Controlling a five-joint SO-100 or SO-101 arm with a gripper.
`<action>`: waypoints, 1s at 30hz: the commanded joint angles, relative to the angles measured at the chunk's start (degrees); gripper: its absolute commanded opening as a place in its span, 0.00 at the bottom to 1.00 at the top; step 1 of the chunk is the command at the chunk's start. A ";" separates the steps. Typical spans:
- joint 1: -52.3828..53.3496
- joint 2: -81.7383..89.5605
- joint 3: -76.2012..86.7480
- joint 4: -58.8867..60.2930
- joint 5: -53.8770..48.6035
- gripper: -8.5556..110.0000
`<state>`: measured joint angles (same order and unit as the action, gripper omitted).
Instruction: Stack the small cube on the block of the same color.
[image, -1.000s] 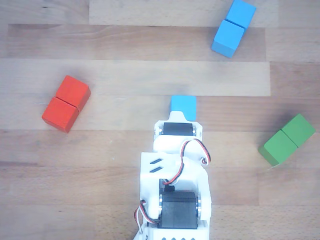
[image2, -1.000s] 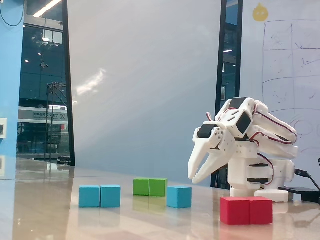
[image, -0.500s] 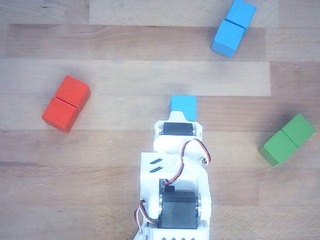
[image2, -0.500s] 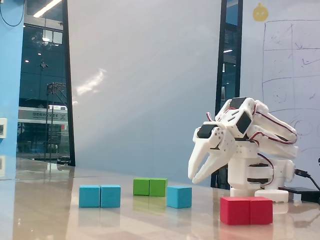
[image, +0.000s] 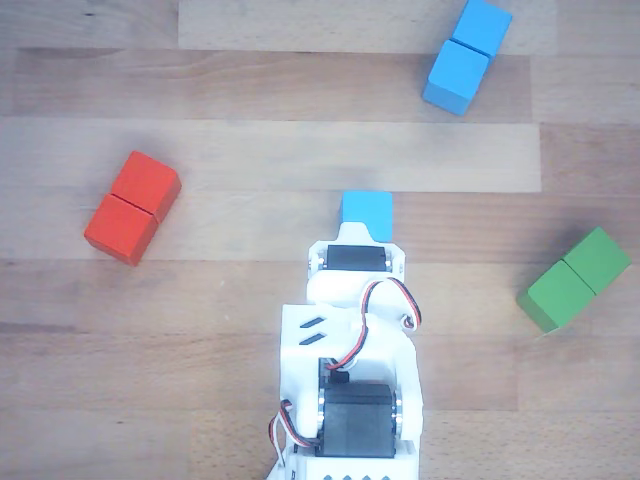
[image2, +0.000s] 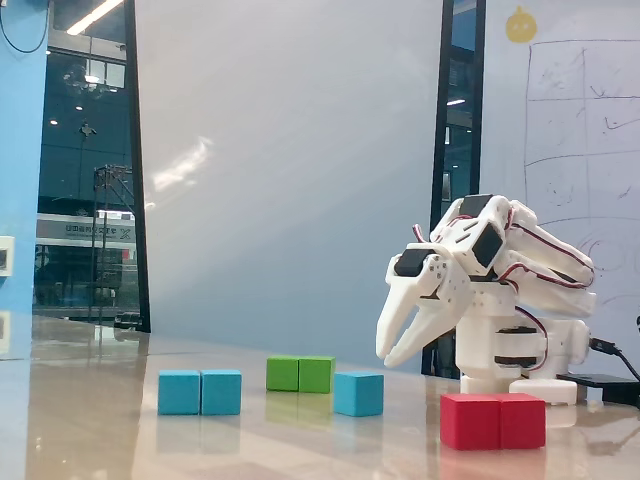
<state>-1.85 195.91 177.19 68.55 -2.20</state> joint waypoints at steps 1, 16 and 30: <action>0.26 1.76 -0.88 0.18 0.35 0.09; 0.18 1.67 -0.97 0.09 0.09 0.09; 0.18 -2.72 -3.78 0.62 -0.35 0.10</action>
<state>-1.85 195.38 177.19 69.43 -2.20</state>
